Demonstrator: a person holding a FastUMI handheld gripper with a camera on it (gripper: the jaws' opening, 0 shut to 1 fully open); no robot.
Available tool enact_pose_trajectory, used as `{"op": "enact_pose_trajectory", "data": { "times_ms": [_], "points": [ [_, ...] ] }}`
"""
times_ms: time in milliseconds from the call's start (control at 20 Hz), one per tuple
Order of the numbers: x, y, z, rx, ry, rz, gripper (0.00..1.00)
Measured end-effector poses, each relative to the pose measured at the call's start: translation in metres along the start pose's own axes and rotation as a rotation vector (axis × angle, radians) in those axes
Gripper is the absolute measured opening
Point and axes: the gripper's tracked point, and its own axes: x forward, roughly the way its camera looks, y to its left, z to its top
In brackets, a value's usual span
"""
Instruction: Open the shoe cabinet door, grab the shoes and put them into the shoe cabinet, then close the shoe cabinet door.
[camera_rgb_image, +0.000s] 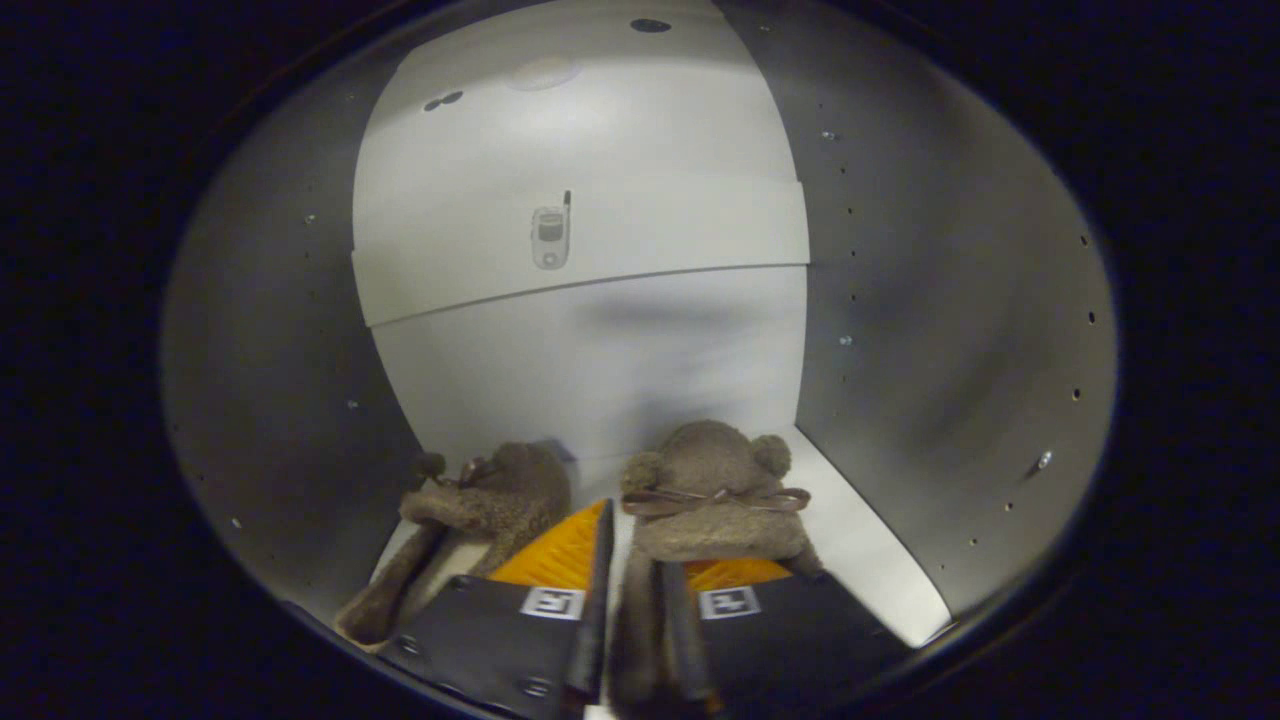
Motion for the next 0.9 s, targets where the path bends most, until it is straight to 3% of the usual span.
{"op": "enact_pose_trajectory", "data": {
  "times_ms": [200, 300, 450, 750, 900],
  "points": [
    [-0.005, -0.006, -0.001, 0.013, 0.019, -0.027, 0.53],
    [-0.01, -0.005, 0.0, 0.003, 0.016, -0.028, 0.62],
    [-0.016, -0.006, -0.007, -0.045, 0.032, -0.049, 0.62],
    [-0.022, 0.001, -0.006, -0.03, 0.034, -0.035, 0.95],
    [-0.026, -0.002, -0.004, -0.037, 0.026, -0.049, 0.94]
  ]
}}
